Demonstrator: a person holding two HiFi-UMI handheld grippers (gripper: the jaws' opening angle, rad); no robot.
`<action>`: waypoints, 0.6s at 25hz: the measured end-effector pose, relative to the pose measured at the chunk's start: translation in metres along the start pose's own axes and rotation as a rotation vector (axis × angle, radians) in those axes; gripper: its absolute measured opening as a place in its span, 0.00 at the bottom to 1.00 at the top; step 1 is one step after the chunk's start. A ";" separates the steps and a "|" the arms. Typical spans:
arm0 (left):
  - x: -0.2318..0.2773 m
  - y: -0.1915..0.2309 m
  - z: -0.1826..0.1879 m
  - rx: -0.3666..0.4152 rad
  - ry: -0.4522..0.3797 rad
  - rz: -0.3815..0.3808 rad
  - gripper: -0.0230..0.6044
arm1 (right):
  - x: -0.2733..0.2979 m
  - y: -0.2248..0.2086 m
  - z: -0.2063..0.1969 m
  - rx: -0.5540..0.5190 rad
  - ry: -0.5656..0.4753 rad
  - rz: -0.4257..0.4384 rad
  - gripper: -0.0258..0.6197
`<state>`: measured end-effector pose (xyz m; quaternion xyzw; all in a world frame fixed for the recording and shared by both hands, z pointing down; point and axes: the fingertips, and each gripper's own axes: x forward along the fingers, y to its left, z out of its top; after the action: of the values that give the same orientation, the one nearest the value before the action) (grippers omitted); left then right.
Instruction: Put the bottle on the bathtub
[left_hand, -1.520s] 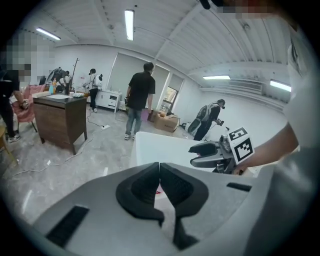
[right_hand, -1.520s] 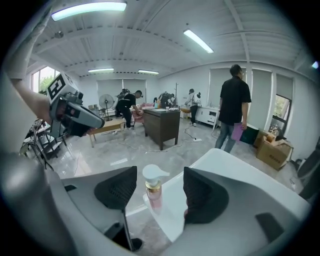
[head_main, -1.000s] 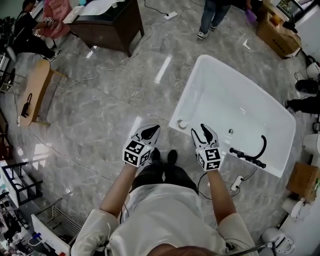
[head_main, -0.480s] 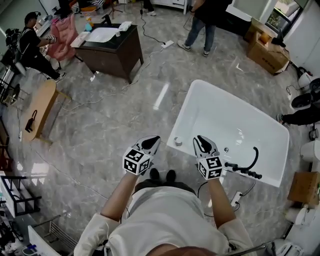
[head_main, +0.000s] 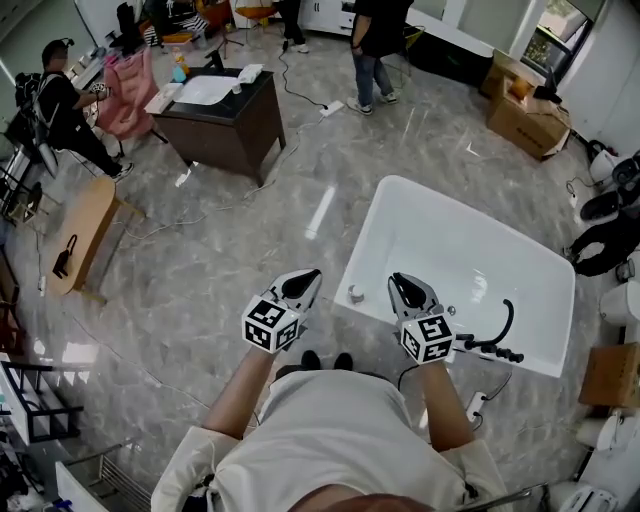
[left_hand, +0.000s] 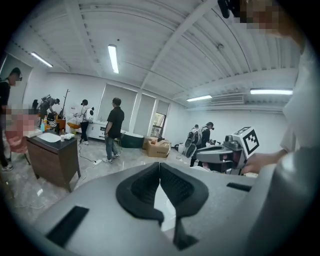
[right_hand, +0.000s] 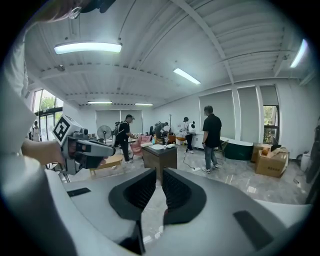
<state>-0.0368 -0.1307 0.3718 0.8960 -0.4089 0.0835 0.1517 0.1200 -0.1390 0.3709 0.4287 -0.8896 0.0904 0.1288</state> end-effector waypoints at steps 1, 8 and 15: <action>-0.002 0.001 0.003 0.007 -0.008 0.001 0.05 | -0.002 0.001 0.003 -0.003 -0.006 0.001 0.13; -0.018 0.004 0.015 0.015 -0.037 0.013 0.05 | -0.021 -0.001 0.018 0.037 -0.054 -0.020 0.10; -0.020 0.007 0.010 0.010 -0.032 0.009 0.05 | -0.029 -0.004 0.019 0.056 -0.073 -0.041 0.09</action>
<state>-0.0547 -0.1246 0.3585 0.8962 -0.4147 0.0719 0.1402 0.1373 -0.1251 0.3446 0.4535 -0.8818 0.0971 0.0860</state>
